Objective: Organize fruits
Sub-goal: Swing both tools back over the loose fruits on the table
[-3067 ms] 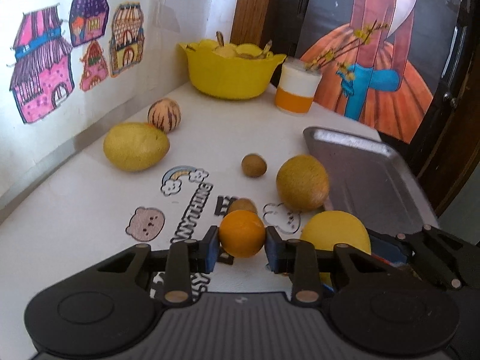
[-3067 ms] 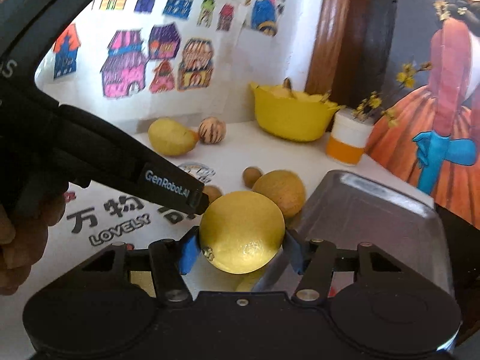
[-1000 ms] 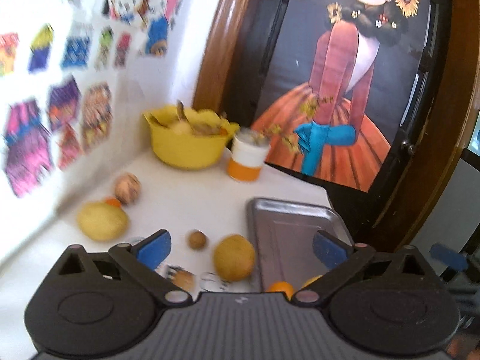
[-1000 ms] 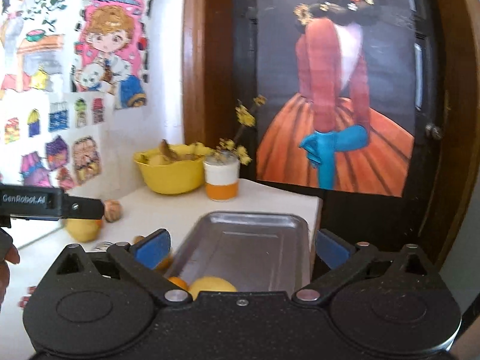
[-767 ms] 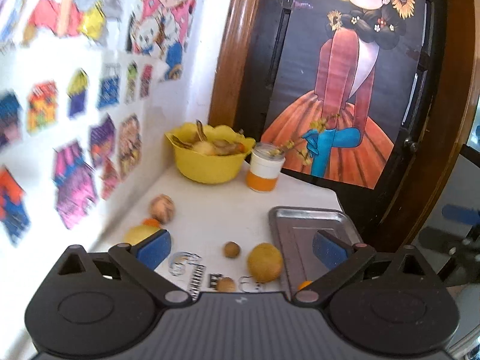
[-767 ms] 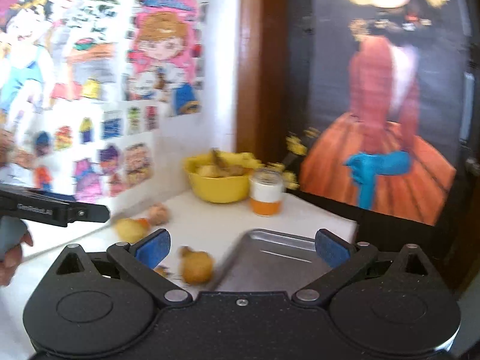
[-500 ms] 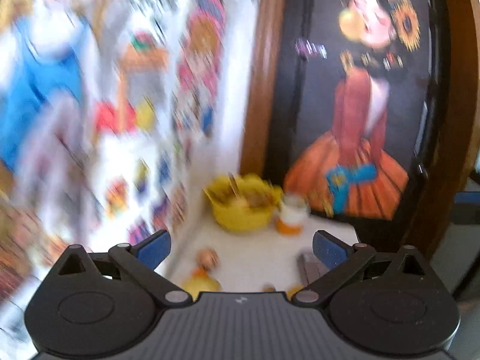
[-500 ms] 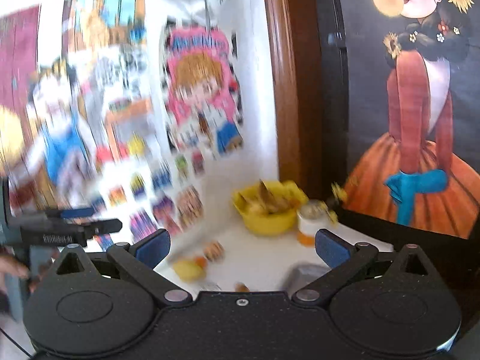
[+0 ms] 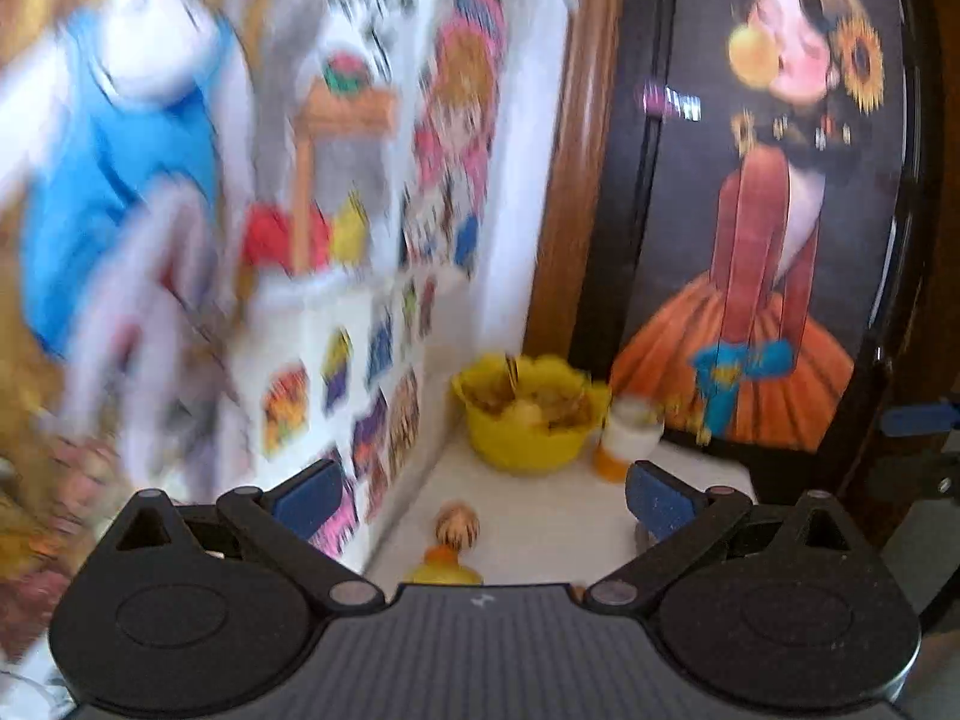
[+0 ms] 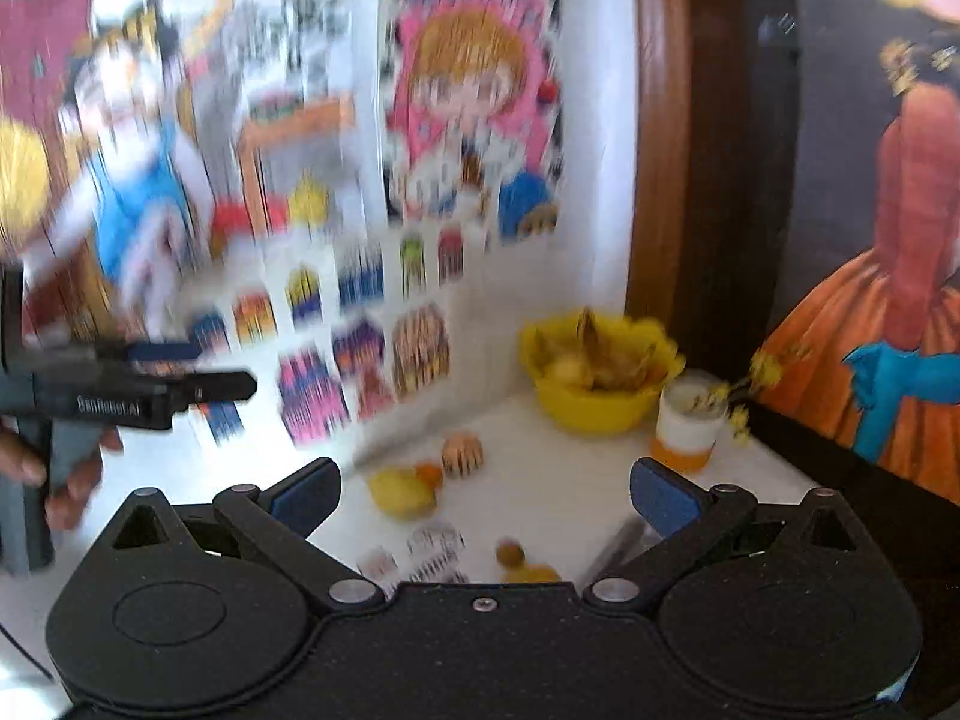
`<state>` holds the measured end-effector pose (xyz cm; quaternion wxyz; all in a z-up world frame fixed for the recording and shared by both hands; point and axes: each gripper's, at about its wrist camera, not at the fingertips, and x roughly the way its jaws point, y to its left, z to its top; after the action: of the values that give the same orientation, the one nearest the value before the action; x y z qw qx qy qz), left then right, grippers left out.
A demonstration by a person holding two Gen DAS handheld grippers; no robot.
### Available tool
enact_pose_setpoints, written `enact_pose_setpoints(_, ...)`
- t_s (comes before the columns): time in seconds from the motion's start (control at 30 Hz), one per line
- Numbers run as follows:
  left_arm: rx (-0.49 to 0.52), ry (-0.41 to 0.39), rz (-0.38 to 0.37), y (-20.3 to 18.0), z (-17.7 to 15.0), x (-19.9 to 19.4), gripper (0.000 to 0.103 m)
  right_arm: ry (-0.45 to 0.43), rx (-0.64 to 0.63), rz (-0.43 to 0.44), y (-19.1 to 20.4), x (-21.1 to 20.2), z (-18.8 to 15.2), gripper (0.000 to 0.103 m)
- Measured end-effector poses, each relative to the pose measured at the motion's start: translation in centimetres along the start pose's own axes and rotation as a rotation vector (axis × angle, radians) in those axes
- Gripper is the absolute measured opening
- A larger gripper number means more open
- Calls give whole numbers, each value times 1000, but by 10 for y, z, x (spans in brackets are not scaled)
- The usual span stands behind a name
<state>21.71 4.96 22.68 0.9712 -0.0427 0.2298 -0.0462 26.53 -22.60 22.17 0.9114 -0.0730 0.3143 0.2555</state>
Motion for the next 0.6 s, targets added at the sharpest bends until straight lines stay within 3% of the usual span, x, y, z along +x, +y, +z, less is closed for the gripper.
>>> enact_pose_setpoints(0.13,61,64,-26,-6,-23,43,103,168,-68,0,-9,55,-16,102)
enact_pose_setpoints(0.27,102,12,-130,-14,-61,66,103,268,-128,22,-15,101,-38,102)
enact_pose_setpoints(0.37,149,14,-197,-25,-90,85,103,294,-148,50,-19,127,-53,102)
enact_pose_setpoints(0.6,264,183,-239,-50,-139,129,103,263,-135,59,-31,171,-78,102)
